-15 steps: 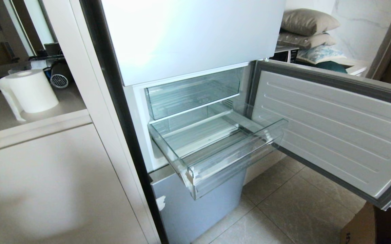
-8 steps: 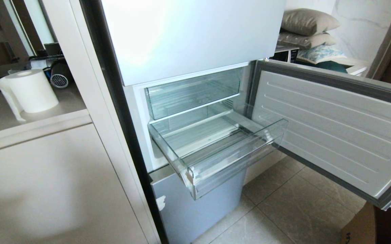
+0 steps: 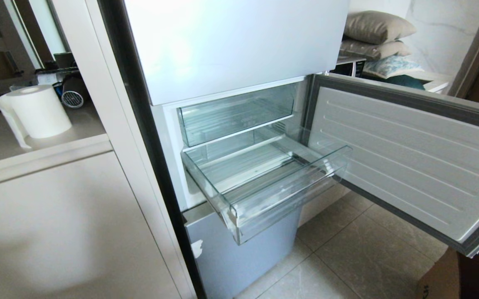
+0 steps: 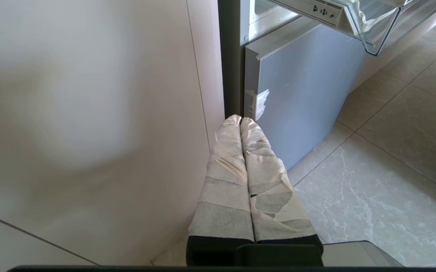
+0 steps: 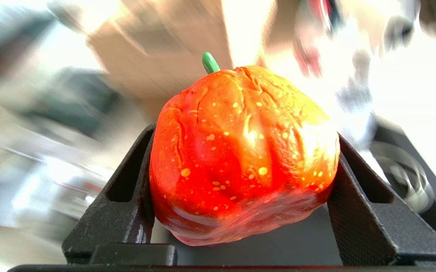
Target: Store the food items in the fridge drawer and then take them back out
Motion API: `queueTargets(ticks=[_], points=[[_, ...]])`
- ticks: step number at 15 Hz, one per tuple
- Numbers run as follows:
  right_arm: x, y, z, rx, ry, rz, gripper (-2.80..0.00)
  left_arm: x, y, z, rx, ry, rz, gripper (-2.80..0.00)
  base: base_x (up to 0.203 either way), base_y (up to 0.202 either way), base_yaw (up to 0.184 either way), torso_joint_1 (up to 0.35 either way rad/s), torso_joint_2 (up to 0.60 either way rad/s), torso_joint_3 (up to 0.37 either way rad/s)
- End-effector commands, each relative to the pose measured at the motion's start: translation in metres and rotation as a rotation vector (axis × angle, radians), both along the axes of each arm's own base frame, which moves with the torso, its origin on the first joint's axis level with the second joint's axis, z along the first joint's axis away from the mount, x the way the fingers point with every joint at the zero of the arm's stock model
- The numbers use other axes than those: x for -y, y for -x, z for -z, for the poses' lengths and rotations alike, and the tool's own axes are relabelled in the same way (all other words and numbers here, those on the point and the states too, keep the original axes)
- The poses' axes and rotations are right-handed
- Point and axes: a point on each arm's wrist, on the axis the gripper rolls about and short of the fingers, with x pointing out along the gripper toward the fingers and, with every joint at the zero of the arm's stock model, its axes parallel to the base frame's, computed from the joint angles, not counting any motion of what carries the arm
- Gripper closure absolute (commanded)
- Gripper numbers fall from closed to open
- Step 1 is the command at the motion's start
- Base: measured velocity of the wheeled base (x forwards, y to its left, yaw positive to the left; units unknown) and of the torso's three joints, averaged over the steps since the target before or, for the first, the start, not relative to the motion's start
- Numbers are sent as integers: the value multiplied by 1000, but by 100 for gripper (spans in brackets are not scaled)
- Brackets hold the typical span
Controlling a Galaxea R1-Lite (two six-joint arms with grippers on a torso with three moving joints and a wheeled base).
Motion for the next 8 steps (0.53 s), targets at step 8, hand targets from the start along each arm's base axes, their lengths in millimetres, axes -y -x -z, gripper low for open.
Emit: queueTargets(ticks=[8], points=[[-232,-21,-82,286,209,-775,0,0,0,0,-1,0,0,0,0,0,0,0,0,0]])
